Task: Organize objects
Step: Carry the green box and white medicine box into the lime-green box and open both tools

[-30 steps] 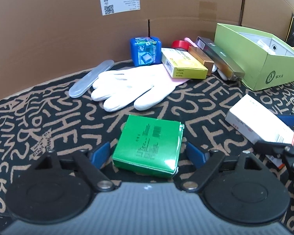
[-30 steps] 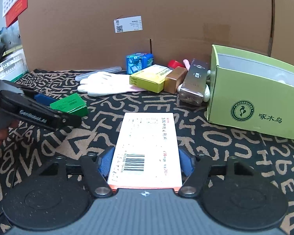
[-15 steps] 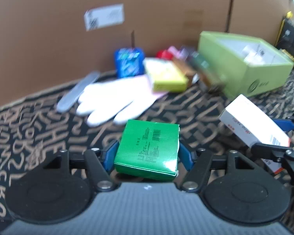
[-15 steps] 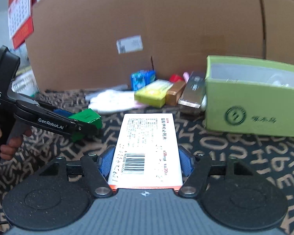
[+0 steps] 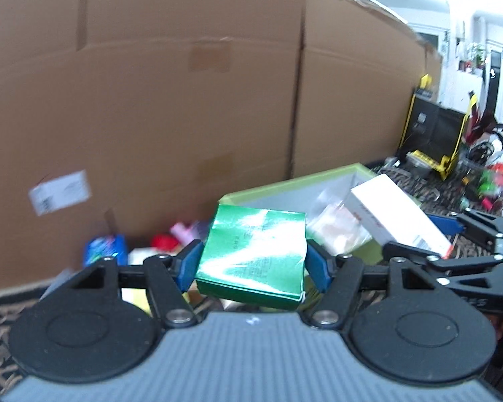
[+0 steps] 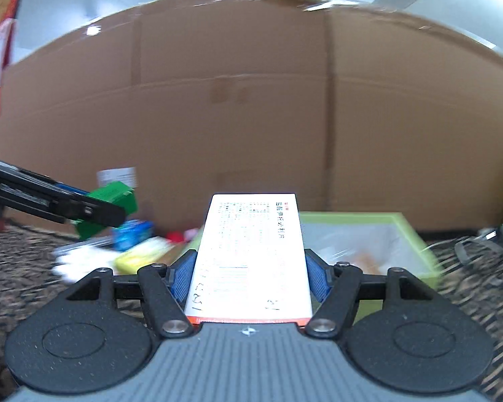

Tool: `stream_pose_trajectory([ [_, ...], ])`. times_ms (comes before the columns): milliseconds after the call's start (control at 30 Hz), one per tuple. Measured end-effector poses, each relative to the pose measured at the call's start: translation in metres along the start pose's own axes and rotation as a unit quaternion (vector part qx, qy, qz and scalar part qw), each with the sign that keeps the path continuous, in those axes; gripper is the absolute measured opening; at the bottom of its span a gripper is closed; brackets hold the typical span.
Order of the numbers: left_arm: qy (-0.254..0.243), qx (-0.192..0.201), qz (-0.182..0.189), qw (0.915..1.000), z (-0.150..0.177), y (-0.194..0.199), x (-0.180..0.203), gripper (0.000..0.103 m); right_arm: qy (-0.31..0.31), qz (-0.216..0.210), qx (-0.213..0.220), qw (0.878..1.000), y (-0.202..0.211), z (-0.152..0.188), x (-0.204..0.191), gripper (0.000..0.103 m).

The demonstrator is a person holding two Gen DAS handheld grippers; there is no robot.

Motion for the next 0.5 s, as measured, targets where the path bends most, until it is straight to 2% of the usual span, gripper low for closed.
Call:
stream_pose_trajectory([
  [133, 0.005, 0.009, 0.012, 0.9999, -0.025, -0.035, 0.031, 0.065, 0.033, 0.068, -0.002, 0.997, -0.034, -0.012, 0.044, 0.071],
  [200, 0.013, 0.005, 0.019, 0.9997, -0.032, -0.056, 0.043, 0.065, 0.039, 0.084, -0.015, 0.996, -0.054, -0.013, 0.064, 0.071],
  [300, 0.022, -0.01, 0.024, 0.9994, -0.033, -0.092, 0.054, 0.065, 0.043, 0.093, -0.029, 0.994, -0.077, -0.009, 0.084, 0.071],
  [500, 0.014, -0.03, -0.005, 0.9995, -0.022, -0.144, 0.061, 0.065, 0.05, 0.074, -0.043, 0.995, -0.097, 0.001, 0.098, 0.071],
])
Point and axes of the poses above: each gripper's, at about its wrist camera, not at the fingertips, and y roughly against the way its jaws point, x to its right, z to its underside, the point moved 9 cm from there along -y, roughly the way its jaws point, and after that the axes turned 1 degree about x, right-handed, at the moved point
